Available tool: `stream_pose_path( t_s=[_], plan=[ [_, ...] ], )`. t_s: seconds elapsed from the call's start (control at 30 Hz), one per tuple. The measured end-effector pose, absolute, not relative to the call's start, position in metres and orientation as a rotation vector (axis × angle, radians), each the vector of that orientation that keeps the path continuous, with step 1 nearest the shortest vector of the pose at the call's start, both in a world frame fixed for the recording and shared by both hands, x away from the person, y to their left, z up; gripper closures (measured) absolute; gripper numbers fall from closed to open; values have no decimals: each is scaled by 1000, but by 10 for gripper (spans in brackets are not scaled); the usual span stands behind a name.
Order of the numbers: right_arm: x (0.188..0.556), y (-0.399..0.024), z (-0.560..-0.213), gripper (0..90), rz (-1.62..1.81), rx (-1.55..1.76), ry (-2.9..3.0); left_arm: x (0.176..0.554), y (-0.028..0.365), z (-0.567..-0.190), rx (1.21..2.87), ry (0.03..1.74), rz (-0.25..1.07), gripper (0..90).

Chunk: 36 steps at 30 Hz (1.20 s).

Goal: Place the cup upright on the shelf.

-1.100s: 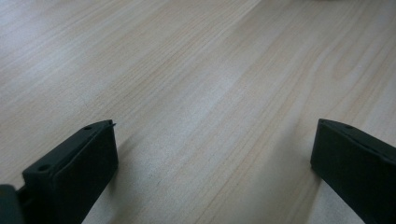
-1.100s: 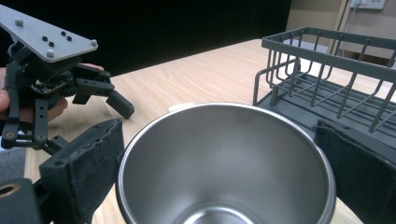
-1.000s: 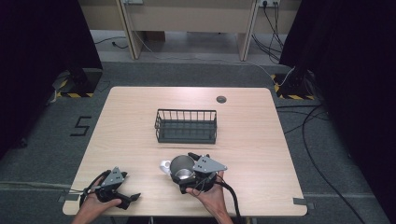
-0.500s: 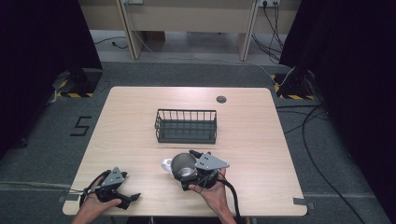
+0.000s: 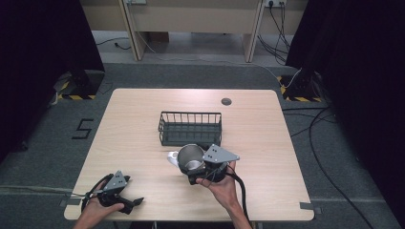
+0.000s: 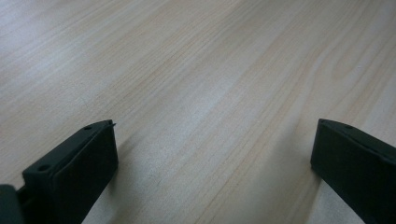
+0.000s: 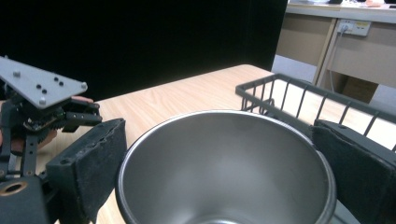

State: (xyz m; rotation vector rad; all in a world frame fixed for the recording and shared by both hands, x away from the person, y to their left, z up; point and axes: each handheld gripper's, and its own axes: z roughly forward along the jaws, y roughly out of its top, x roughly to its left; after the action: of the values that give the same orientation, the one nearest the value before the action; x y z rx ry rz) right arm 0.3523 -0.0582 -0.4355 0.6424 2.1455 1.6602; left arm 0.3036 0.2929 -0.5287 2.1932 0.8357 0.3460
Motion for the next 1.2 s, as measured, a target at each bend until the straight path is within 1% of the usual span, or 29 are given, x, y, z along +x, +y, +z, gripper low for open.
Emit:
stream_pose_path(
  t_s=[0.37, 1.2],
  plan=[
    [367, -65, -409, 61, 1669, 642, 2132, 304, 293, -529, 2193, 836, 346, 0],
    [398, -68, -364, 62, 1673, 660, 2113, 304, 293, -529, 2191, 836, 346, 0]
  ],
)
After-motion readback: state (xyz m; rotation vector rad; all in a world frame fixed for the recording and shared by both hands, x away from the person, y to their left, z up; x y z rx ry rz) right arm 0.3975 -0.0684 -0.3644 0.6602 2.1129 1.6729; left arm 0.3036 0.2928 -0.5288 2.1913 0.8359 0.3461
